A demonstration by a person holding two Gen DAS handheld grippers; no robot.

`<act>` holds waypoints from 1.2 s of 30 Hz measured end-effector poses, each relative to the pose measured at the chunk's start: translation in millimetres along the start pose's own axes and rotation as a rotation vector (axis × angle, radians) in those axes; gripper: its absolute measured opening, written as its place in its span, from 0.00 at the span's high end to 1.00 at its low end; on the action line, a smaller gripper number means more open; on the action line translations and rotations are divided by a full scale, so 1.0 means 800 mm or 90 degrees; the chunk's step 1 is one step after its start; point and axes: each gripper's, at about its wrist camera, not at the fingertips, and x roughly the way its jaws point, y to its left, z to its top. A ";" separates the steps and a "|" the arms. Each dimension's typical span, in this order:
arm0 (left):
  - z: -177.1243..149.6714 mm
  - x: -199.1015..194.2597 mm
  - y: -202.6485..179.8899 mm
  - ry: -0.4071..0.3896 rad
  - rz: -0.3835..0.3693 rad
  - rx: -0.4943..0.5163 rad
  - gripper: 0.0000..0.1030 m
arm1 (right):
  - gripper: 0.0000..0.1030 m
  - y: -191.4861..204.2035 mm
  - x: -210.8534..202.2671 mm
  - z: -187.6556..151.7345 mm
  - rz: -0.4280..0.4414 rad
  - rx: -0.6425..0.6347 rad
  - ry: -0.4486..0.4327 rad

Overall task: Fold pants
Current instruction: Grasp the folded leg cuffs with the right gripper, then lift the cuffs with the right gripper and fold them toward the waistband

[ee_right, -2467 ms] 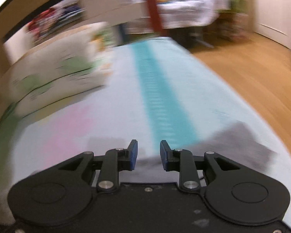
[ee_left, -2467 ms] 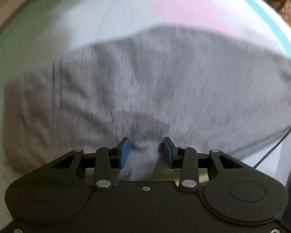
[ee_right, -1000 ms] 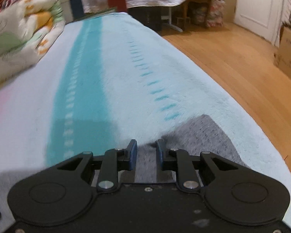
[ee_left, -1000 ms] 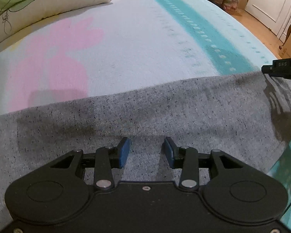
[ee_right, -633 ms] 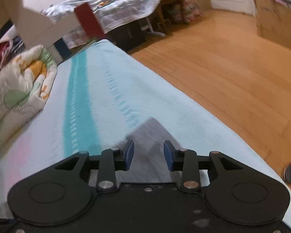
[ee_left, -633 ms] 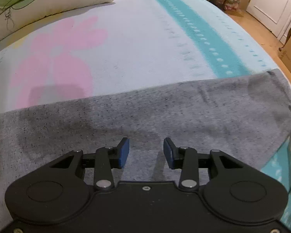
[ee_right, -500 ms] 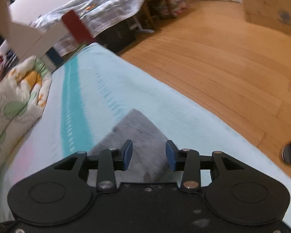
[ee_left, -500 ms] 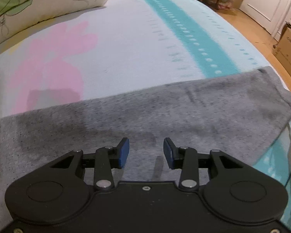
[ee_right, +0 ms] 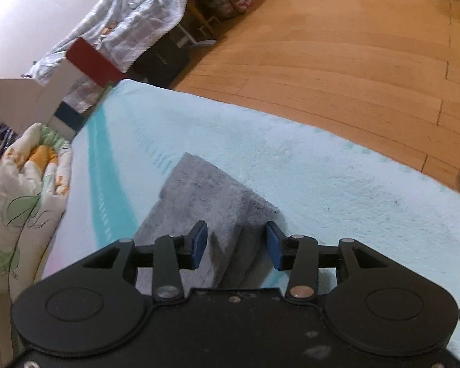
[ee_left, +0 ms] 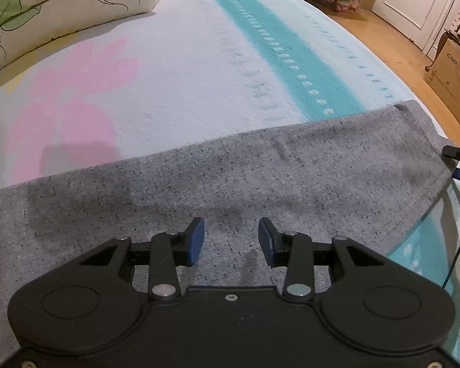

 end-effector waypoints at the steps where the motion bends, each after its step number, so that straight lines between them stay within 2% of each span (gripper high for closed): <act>1: 0.000 0.000 0.001 -0.001 0.000 0.000 0.53 | 0.56 -0.001 0.002 0.000 0.002 0.003 -0.007; 5: -0.002 0.000 0.006 0.001 0.005 0.003 0.53 | 0.56 -0.004 0.008 0.001 0.009 0.035 -0.025; 8: -0.004 0.001 0.013 0.005 0.009 -0.004 0.53 | 0.57 0.000 0.012 0.006 0.008 0.013 -0.013; 9: -0.005 0.001 0.016 0.006 0.007 -0.008 0.53 | 0.60 0.003 0.012 0.007 0.005 0.001 -0.013; 11: -0.007 0.001 0.021 0.008 0.007 -0.014 0.53 | 0.84 0.010 0.011 0.007 0.006 -0.023 -0.014; 12: -0.008 0.001 0.024 0.009 0.008 -0.016 0.53 | 0.87 0.014 0.011 0.007 0.007 -0.038 -0.014; 17: -0.013 -0.003 0.039 0.012 0.010 -0.030 0.53 | 0.88 0.046 -0.012 0.000 0.010 -0.095 -0.060; 24: -0.007 -0.009 0.058 0.012 0.013 -0.069 0.53 | 0.88 0.127 -0.059 -0.009 0.053 -0.199 -0.090; 26: 0.005 -0.008 0.051 0.007 0.000 -0.076 0.53 | 0.88 0.143 -0.068 -0.012 0.073 -0.209 -0.086; 30: 0.030 0.001 0.018 -0.005 -0.015 -0.047 0.53 | 0.88 0.160 -0.076 -0.011 0.091 -0.228 -0.084; 36: 0.038 0.052 -0.025 0.047 -0.008 -0.003 0.53 | 0.88 0.153 -0.070 -0.007 0.093 -0.229 -0.070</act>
